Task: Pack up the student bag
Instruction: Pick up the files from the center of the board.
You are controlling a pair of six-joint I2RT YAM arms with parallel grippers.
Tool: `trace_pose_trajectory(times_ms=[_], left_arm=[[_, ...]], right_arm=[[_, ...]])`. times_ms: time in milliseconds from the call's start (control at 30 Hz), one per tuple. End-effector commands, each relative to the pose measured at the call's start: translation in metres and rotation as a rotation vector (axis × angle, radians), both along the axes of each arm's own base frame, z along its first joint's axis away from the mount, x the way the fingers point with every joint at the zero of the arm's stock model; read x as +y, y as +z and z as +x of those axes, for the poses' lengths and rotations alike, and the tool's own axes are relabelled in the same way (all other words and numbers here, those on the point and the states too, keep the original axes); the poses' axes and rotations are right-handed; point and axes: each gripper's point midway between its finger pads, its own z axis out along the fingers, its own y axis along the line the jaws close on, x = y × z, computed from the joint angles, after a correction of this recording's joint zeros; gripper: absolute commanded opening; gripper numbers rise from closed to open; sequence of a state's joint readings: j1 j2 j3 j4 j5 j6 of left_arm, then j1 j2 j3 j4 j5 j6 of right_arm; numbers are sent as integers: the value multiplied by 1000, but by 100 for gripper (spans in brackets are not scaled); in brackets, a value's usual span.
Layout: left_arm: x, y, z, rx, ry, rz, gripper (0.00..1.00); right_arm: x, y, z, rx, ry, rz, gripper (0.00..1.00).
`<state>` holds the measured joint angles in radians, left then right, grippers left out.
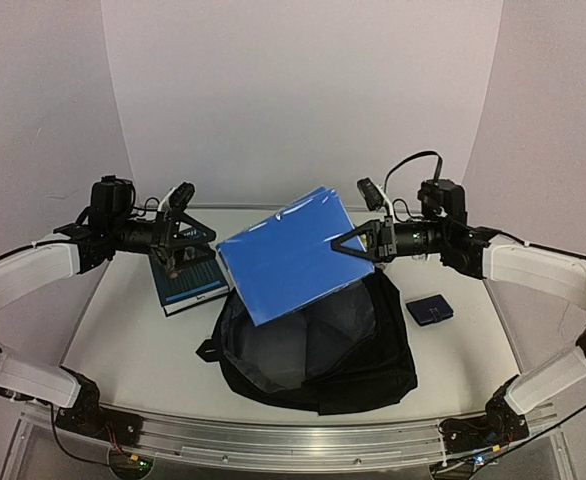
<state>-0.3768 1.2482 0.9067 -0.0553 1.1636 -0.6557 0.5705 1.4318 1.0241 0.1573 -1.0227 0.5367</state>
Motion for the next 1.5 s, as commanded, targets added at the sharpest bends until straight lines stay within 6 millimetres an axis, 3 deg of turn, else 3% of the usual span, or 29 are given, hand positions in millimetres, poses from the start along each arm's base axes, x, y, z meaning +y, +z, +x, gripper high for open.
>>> trace_pose_trajectory(times_ms=[0,133,367,533,733,833,967,1033,1167,1333,1467], left_arm=[[10,22,26,-222,232,-21,100],[6,22,28,-261,277,-19,100],[-32,30,23,-304,215,-37,100],[-51,48,19,-343,151,-114,100],[-60,64,19,-381,132,-141,98],[-65,65,20,-375,118,-147,87],[-78,58,17,-343,58,-140,53],[-80,52,17,-329,59,-133,40],[-76,47,19,-312,95,-125,21],[-70,34,26,-255,162,-90,5],[-63,10,37,-171,251,0,1]], right_arm=[[-16,76,10,-69,-183,281,0],[-27,93,12,-81,-250,358,0],[-29,104,6,-86,-235,388,0],[-28,100,1,-76,-209,380,0],[-27,88,-2,-53,-193,361,0],[-26,83,-3,-42,-184,353,0],[-26,81,-4,-43,-177,347,0],[-26,78,-3,-42,-184,339,0],[-27,71,2,-41,-215,311,19],[-33,52,10,-46,-296,213,72],[-54,20,22,-48,-448,12,88]])
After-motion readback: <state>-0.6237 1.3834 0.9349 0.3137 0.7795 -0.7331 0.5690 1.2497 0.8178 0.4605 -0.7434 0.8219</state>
